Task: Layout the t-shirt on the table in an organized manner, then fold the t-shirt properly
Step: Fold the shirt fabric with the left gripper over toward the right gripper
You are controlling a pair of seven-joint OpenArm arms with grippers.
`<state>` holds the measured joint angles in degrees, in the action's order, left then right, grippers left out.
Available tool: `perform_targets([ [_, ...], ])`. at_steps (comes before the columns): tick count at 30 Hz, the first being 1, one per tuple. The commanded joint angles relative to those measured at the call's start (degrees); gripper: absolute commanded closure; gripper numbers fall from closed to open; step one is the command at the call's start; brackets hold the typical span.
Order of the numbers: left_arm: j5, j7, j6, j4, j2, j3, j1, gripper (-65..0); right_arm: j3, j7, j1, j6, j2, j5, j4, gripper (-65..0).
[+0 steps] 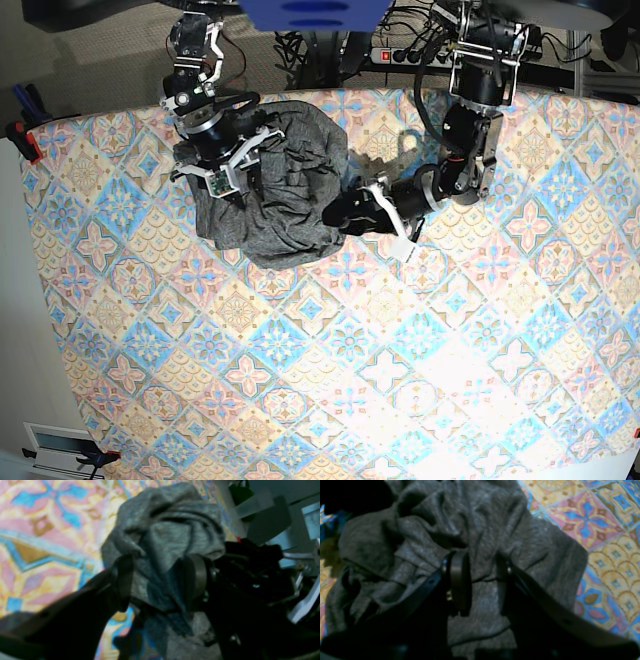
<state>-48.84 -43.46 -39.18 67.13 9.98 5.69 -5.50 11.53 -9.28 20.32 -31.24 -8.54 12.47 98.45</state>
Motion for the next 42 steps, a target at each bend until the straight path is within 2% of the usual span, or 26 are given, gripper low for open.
perform_targets([
  [1,-1.2,0.8,-0.8,0.6,0.2,-0.1,-0.9,-30.9,-0.1,1.5,-0.2,0.1,0.0,-0.8,0.8,-18.2],
  [3,-1.1,0.8,-0.8,0.7,0.2,0.0,-0.9,-30.4,-0.1,1.5,-0.2,0.1,0.0,-0.8,0.8,-18.2],
  [5,-1.1,0.8,-0.8,0.7,0.1,0.8,-1.0,-27.1,-0.1,1.5,-0.2,0.1,0.0,-0.8,0.8,-18.2],
  [9,-1.1,0.8,-0.8,0.3,0.1,4.6,-2.6,-7.7,-0.1,1.5,-0.4,0.1,0.0,-0.8,0.8,-18.2],
  [10,-1.2,0.8,-0.8,-0.4,0.1,5.4,-2.9,-3.6,-0.1,1.5,-0.4,0.1,0.0,-0.8,0.8,-18.2],
  [11,-1.2,0.8,-0.8,-0.8,0.1,6.1,-3.1,-2.1,-0.1,1.5,-0.4,0.1,0.0,-0.8,0.8,-18.2],
  [16,-1.8,0.8,-0.8,-0.4,0.0,6.6,-3.2,-3.4,-0.1,1.5,-0.4,0.1,0.0,-0.8,0.8,-18.2],
  [28,-8.5,0.2,-0.8,18.1,0.3,6.9,-2.1,-3.3,-0.1,1.5,-0.5,0.1,0.0,-0.8,-0.9,-18.2],
  [34,-5.8,-4.2,-0.8,19.2,0.1,9.5,-4.0,-3.3,-0.2,1.5,-0.5,0.1,0.0,-0.8,-0.9,-18.2],
  [39,-4.0,-4.8,-0.8,19.4,-0.1,11.5,-4.6,-3.3,-0.5,1.5,-0.5,0.1,0.0,-0.8,-2.1,-18.2],
  [42,-3.2,-4.8,-0.8,19.3,-2.5,16.3,-7.4,-3.3,-0.6,1.5,-0.5,0.1,0.0,-0.8,-3.9,-18.2],
])
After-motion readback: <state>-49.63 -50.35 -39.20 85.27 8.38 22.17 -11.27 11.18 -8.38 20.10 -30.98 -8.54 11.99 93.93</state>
